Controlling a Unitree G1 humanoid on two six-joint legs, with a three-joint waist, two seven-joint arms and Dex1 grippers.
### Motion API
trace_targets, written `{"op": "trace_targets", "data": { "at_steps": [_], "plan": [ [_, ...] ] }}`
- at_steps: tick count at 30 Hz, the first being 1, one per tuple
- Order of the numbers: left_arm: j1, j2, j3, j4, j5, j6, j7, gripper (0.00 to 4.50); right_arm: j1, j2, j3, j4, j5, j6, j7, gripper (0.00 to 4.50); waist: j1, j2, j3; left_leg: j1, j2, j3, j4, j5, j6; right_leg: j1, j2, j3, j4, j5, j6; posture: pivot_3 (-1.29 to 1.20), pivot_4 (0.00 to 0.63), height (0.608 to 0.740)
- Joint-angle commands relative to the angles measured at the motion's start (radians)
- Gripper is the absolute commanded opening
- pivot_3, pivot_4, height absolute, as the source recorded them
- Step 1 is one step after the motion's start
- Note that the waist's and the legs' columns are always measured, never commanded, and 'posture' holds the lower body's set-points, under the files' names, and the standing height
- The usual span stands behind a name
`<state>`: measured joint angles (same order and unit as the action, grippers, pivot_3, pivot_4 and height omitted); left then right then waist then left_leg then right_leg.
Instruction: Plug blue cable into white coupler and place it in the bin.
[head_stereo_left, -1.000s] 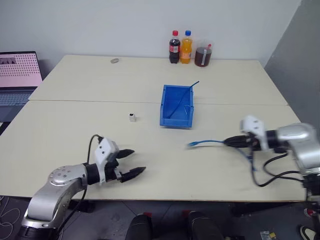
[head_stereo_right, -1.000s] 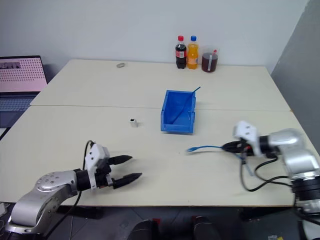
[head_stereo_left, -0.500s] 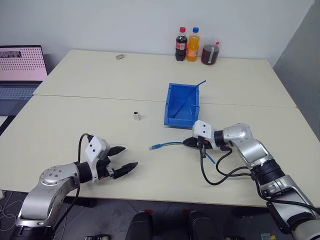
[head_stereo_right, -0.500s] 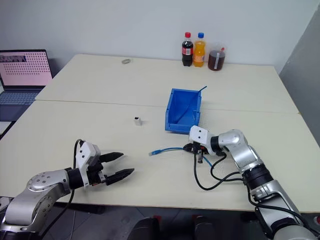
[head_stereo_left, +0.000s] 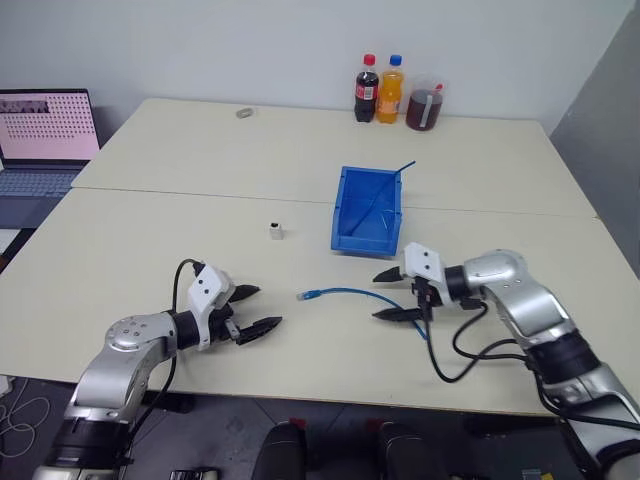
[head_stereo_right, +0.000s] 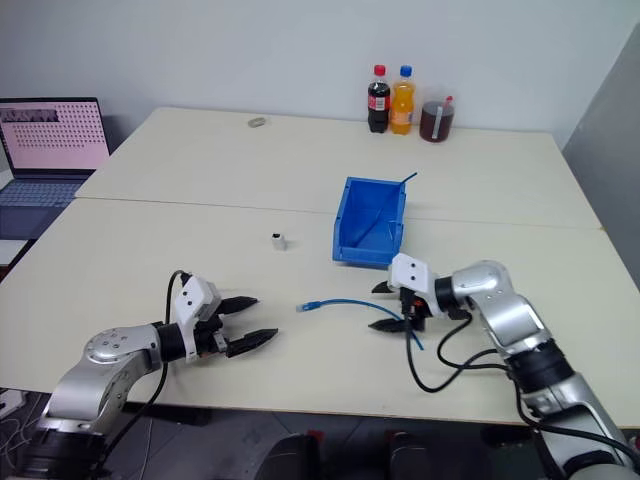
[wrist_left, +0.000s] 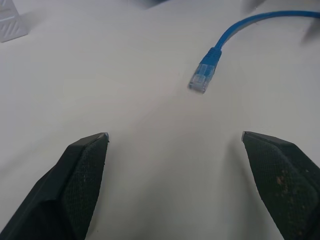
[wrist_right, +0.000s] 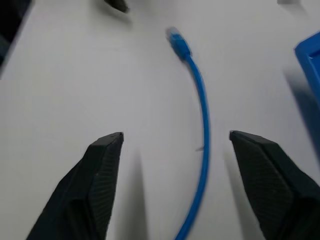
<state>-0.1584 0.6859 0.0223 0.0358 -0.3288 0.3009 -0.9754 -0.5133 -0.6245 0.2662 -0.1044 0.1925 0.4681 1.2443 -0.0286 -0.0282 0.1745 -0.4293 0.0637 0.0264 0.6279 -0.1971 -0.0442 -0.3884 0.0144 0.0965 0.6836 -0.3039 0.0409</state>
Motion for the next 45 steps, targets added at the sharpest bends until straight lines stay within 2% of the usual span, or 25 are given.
{"op": "trace_targets", "data": {
  "at_steps": [1,12,17,21,23,31,32,34,39,45],
  "plan": [
    [-0.07,-0.024,-0.051,0.086,0.053,-0.091,-0.034,4.5,0.047,-0.019,-0.063,-0.151,0.072,0.091,-0.042,4.46,-0.001,0.0,0.0,0.0,0.0,0.0,0.0,0.0,0.0,0.0,0.0,0.0,0.0,0.0,0.0,0.0,0.15,0.74],
    [-0.241,-0.106,-0.18,0.318,0.155,-0.248,-0.144,4.5,0.183,0.019,-0.073,-0.398,0.142,0.254,-0.24,4.46,0.002,-0.001,-0.002,0.0,-0.001,-0.001,0.002,0.0,0.0,0.001,0.001,0.0,0.001,0.0,0.001,0.0,0.15,0.74],
    [-0.267,-0.122,-0.217,0.354,0.188,-0.278,-0.175,3.67,0.196,0.014,-0.078,-0.431,0.163,0.281,-0.284,4.5,0.003,-0.001,-0.002,0.0,-0.001,-0.001,0.002,0.0,0.0,0.001,0.001,0.0,0.001,0.0,0.001,0.0,0.15,0.74],
    [-0.287,-0.137,-0.266,0.375,0.235,-0.281,-0.192,2.63,0.202,0.01,-0.089,-0.452,0.173,0.299,-0.326,4.5,0.005,-0.001,-0.004,0.0,-0.001,-0.001,0.002,0.0,0.0,0.002,0.0,0.0,0.001,0.0,0.001,0.0,0.15,0.74],
    [-0.284,-0.137,-0.272,0.368,0.245,-0.278,-0.191,2.28,0.204,0.01,-0.09,-0.458,0.177,0.303,-0.342,4.5,0.005,0.0,-0.005,0.0,-0.001,-0.001,0.003,0.0,0.0,0.002,0.0,0.0,0.001,0.0,0.001,0.0,0.15,0.74],
    [-0.272,-0.132,-0.274,0.324,0.249,-0.249,-0.186,0.39,0.216,0.012,-0.1,-0.473,0.196,0.312,-0.397,4.5,0.005,0.002,-0.01,0.001,-0.001,-0.001,0.003,0.0,0.001,0.003,0.0,0.0,0.001,0.001,0.003,0.0,0.15,0.74],
    [-0.27,-0.131,-0.27,0.316,0.244,-0.242,-0.186,0.27,0.218,0.012,-0.101,-0.475,0.2,0.314,-0.402,4.5,0.005,0.002,-0.01,0.001,-0.001,-0.001,0.003,0.001,0.001,0.003,0.001,0.0,0.001,0.001,0.003,0.0,0.15,0.74],
    [-0.261,-0.135,-0.252,0.278,0.213,-0.216,-0.192,0.24,0.231,0.016,-0.106,-0.484,0.218,0.313,-0.41,4.5,0.005,0.002,-0.011,0.001,-0.001,-0.001,0.003,0.001,0.001,0.003,0.001,0.0,0.0,0.001,0.003,0.0,0.15,0.74],
    [-0.21,-0.122,-0.21,0.05,0.062,-0.006,-0.242,0.24,0.301,0.036,-0.151,-0.552,0.334,0.378,-0.428,4.5,-0.001,0.002,-0.011,0.0,0.0,-0.001,0.002,0.0,0.001,0.002,0.001,0.0,-0.001,0.001,0.003,0.0,0.15,0.74],
    [-0.223,-0.138,-0.115,-0.169,-0.172,0.317,-0.191,0.24,0.385,0.102,-0.217,-0.607,0.48,0.451,-0.506,4.5,-0.003,0.001,-0.01,-0.003,0.0,-0.003,0.002,0.001,0.001,0.0,0.001,-0.001,0.0,0.0,0.003,0.0,0.15,0.74]
  ]
}}
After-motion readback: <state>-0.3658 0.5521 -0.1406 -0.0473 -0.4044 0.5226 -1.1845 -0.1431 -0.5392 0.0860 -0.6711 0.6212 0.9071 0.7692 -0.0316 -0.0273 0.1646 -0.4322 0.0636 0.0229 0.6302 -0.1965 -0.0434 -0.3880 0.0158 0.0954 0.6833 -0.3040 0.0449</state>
